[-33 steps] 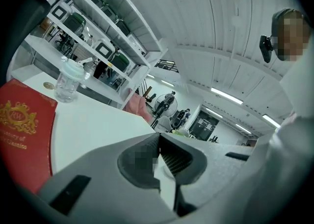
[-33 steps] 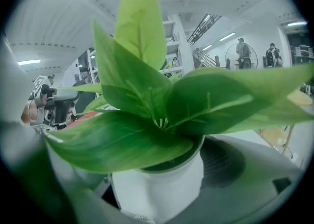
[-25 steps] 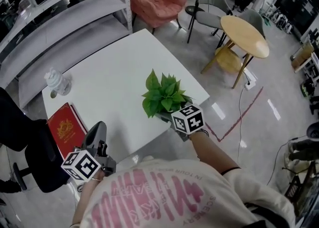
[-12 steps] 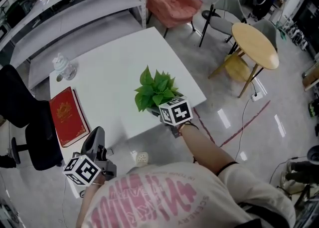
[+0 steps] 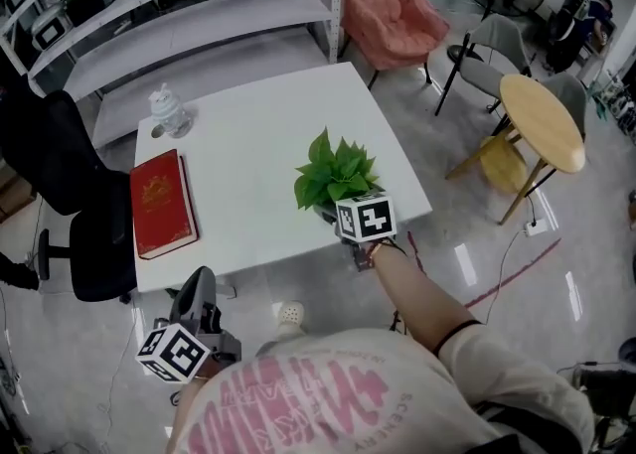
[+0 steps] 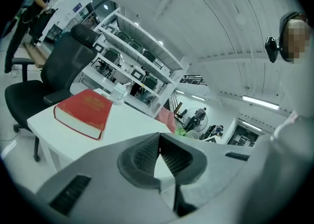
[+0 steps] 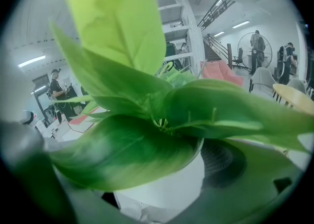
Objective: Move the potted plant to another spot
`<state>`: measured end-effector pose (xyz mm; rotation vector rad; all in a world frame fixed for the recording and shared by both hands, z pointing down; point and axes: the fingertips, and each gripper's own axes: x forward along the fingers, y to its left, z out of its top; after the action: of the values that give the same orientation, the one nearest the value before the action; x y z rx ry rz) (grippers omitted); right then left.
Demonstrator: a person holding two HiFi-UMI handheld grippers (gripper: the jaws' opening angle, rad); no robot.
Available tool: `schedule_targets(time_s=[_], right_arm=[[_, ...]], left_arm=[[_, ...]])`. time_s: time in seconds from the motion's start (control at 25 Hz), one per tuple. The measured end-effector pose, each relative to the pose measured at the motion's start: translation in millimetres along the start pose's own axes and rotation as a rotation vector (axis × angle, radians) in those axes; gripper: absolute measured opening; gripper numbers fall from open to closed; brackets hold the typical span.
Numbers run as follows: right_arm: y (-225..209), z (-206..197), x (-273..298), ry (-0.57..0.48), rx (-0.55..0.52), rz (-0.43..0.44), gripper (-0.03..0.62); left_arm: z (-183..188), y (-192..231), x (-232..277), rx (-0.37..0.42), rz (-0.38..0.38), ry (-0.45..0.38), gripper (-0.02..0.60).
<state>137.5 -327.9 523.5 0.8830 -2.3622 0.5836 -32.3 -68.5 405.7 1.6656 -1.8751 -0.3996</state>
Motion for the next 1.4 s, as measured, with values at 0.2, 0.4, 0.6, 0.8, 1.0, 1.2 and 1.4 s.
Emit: schedule_targets(time_s=[0.2, 0.4, 0.6, 0.8, 1.0, 1.2, 1.4], right_arm=[[-5, 3, -8, -0.023, 0.031, -0.021, 0.523], [-8, -5, -24, -0.037, 0.088, 0.01, 0.523], [-15, -33, -50, -0.039, 0.16, 0.019, 0.522], [-21, -60, -77, -0.041, 0.225, 0.026, 0.51], [-14, -72, -104, -0.073, 0.26, 0.068, 0.277], [7, -69, -131, -0.122, 0.253, 0.184, 0.121], [23, -62, -151, -0.167, 0.239, 0.262, 0.032]], left_arm=[[-5, 0, -24, -0.003, 0.038, -0.045, 0.003], [-7, 0, -44, -0.005, 0.072, -0.094, 0.003], [-21, -10, -51, -0.017, 0.072, -0.1, 0.003], [-42, -31, -44, -0.016, 0.033, -0.073, 0.003], [-61, -50, -38, -0.019, -0.004, -0.05, 0.003], [-78, -68, -32, -0.022, -0.038, -0.031, 0.003], [-93, -87, -26, -0.02, -0.08, -0.014, 0.003]])
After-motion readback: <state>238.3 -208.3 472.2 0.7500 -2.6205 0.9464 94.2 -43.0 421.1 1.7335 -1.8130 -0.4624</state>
